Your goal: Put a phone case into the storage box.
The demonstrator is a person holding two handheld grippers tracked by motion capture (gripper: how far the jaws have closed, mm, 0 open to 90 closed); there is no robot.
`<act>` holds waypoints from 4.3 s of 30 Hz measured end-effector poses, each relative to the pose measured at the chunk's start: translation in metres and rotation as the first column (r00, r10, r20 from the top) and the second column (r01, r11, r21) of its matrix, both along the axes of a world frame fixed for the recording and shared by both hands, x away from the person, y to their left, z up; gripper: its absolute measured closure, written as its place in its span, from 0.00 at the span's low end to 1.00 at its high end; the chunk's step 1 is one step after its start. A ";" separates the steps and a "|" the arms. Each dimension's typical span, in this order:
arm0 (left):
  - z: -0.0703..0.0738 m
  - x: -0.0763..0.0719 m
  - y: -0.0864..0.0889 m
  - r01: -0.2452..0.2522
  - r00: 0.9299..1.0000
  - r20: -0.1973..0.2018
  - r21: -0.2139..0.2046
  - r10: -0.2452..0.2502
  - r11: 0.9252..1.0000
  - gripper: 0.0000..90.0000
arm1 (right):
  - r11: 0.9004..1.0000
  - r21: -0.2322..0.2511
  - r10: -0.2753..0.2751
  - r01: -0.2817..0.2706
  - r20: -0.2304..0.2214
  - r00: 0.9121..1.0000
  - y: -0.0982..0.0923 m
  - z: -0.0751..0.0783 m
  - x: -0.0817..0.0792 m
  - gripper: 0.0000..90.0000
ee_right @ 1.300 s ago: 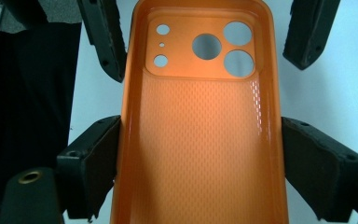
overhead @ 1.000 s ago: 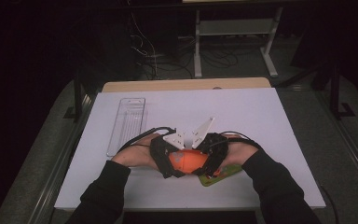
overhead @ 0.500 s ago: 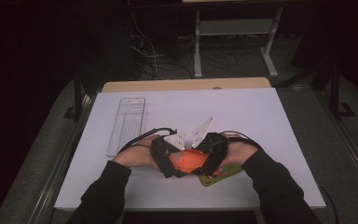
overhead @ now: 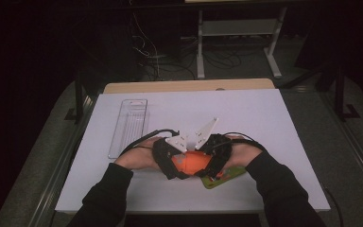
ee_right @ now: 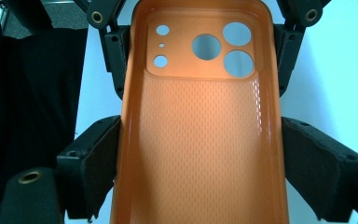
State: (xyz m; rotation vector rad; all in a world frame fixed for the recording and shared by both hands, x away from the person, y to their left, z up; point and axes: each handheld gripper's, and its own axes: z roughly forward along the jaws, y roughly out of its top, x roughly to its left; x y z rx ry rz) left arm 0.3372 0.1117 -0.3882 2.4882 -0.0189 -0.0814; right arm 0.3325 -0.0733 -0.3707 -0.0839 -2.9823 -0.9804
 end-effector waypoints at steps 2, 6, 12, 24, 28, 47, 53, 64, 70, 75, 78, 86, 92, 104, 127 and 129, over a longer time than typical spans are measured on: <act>0.000 0.000 0.000 0.007 1.000 0.003 0.004 -0.007 1.000 0.16 | 1.000 -0.002 0.001 -0.001 -0.008 1.000 0.000 0.000 0.000 0.16; -0.001 0.000 0.000 0.006 1.000 -0.019 0.002 -0.006 1.000 0.17 | 1.000 -0.006 0.000 0.000 -0.009 1.000 0.000 -0.001 -0.001 0.16; -0.003 0.001 0.000 -0.015 1.000 -0.024 0.019 0.015 1.000 0.17 | 1.000 0.009 -0.022 0.022 -0.007 1.000 0.000 -0.004 0.000 0.01; 0.002 0.006 0.005 -0.102 0.995 0.008 0.008 0.102 0.995 0.17 | 0.987 0.097 -0.130 0.128 0.018 0.991 -0.021 0.010 0.008 0.00; 0.003 0.008 0.007 -0.169 0.985 0.009 -0.008 0.170 0.986 0.17 | 0.977 0.107 -0.187 0.183 0.034 0.982 -0.029 0.012 0.012 0.00; -0.001 0.015 0.011 -0.428 0.903 0.041 0.023 0.427 0.903 0.17 | 0.860 0.154 -0.482 0.487 -0.067 0.873 -0.065 0.008 0.020 0.00; 0.002 0.017 0.015 -0.481 0.876 0.056 0.027 0.479 0.877 0.17 | 0.822 0.130 -0.546 0.554 -0.097 0.832 -0.073 -0.003 0.017 0.00; 0.005 0.017 0.016 -0.540 0.841 0.051 0.005 0.539 0.842 0.17 | 0.741 0.128 -0.645 0.660 -0.137 0.751 -0.078 -0.020 0.008 0.00; 0.005 0.017 0.017 -0.549 0.836 0.046 0.013 0.547 0.836 0.17 | 0.666 0.131 -0.726 0.735 -0.112 0.678 -0.076 -0.030 0.005 0.00; 0.006 0.017 0.017 -0.551 0.834 0.043 0.011 0.550 0.834 0.17 | 0.651 0.087 -0.743 0.754 -0.131 0.657 -0.073 -0.040 0.006 0.00; 0.006 0.017 0.018 -0.553 0.832 0.047 0.007 0.552 0.833 0.17 | 0.657 0.081 -0.740 0.749 -0.121 0.662 -0.072 -0.041 0.007 0.00; 0.006 0.017 0.017 -0.555 0.831 0.042 0.006 0.554 0.832 0.17 | 0.674 0.087 -0.727 0.734 -0.096 0.679 -0.069 -0.042 0.007 0.00; 0.007 0.016 0.016 -0.546 0.837 0.038 0.004 0.545 0.838 0.17 | 0.710 0.110 -0.699 0.696 -0.016 0.715 -0.067 -0.041 0.004 0.00; 0.005 0.015 0.014 -0.543 0.839 0.039 0.005 0.542 0.840 0.17 | 0.763 0.137 -0.645 0.631 0.116 0.755 -0.061 -0.034 -0.002 0.00; 0.007 0.016 0.015 -0.526 0.849 0.049 0.012 0.525 0.850 0.17 | 0.860 0.097 -0.495 0.501 0.402 0.771 -0.042 -0.034 -0.016 0.00; 0.007 0.016 0.015 -0.526 0.850 0.048 0.012 0.525 0.850 0.17 | 0.865 0.093 -0.482 0.494 0.428 0.764 -0.040 -0.034 -0.017 0.00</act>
